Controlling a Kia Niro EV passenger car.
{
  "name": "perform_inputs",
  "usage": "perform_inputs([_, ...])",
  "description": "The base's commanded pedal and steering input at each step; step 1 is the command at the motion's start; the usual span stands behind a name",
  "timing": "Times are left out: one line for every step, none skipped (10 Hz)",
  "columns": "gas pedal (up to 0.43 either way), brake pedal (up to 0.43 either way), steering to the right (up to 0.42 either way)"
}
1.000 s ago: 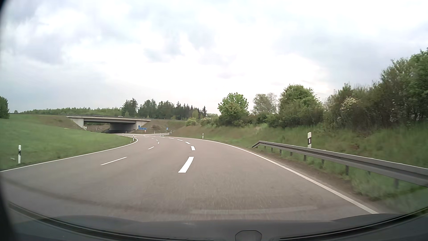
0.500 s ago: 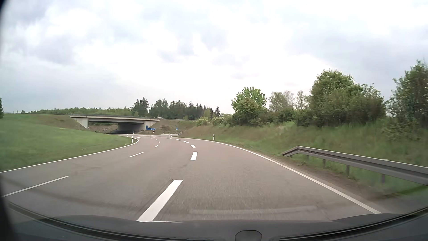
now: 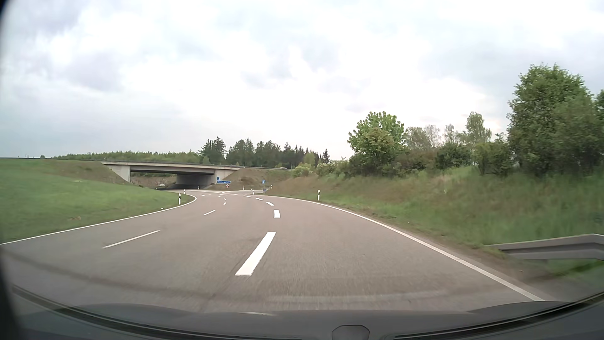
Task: Follow the waypoints while adhering to traffic rules and regulations
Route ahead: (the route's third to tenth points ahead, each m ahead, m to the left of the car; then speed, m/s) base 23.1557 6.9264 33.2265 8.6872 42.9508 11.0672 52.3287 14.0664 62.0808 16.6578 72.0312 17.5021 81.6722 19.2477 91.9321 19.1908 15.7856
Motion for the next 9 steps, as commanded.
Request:
perform_inputs([0.087, 0.0, -0.03])
perform_inputs([0.087, 0.0, -0.03])
perform_inputs([0.087, 0.0, -0.029])
perform_inputs([0.079, 0.0, -0.029])
perform_inputs([0.039, 0.0, -0.029])
perform_inputs([0.0, 0.0, -0.029])
perform_inputs([0.0, 0.0, -0.026])
perform_inputs([0.0, 0.0, -0.024])
perform_inputs([0.0, 0.0, -0.024])
